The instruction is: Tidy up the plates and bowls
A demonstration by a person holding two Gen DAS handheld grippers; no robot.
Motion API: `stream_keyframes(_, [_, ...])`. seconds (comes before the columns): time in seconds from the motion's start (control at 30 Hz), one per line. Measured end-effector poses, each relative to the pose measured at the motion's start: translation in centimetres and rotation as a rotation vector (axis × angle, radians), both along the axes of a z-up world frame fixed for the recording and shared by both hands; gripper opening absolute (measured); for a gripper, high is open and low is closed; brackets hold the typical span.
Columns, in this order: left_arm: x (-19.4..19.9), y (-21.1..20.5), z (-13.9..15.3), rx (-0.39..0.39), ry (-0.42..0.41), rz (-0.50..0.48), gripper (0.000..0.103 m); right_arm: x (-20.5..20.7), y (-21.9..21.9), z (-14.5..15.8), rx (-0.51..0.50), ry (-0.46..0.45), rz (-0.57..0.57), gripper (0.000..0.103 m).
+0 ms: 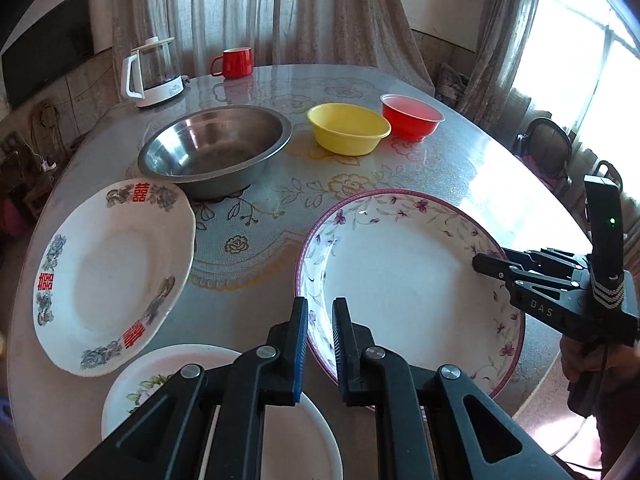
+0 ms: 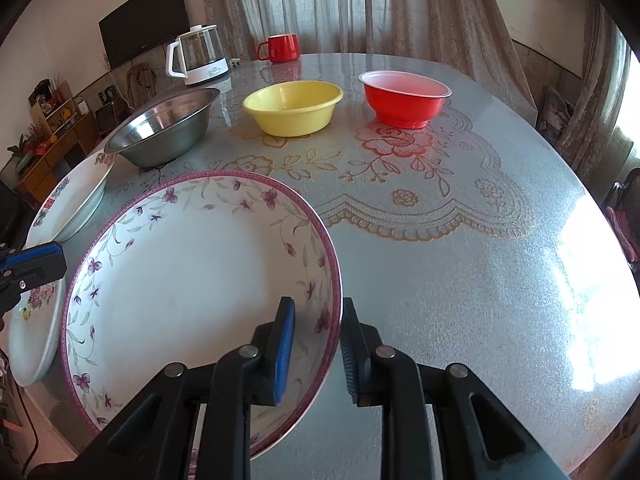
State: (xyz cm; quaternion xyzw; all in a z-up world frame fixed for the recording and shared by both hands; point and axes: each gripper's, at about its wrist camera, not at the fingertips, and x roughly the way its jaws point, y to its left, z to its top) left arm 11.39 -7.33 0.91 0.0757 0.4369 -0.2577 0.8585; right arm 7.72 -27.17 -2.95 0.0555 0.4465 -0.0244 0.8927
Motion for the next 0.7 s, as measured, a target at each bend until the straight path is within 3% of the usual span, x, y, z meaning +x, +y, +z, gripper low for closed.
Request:
stream_keyframes(0.23, [1.6,-0.7,-2.1,0.059,0.042,-0.027,0.014,0.2,-0.1,0.0,0.01,0.006,-0.01,0.023])
stream_keyframes(0.33, [1.0,-1.2,-2.3,0.081,0.016,-0.047,0.018,0.2,0.0,0.0,0.006,0.006,-0.009,0.023])
stream_keyframes(0.7, [0.0,-0.8,-1.9,0.048,-0.004,0.035,0.019,0.1,0.4,0.0,-0.019,-0.001,-0.031,0.026])
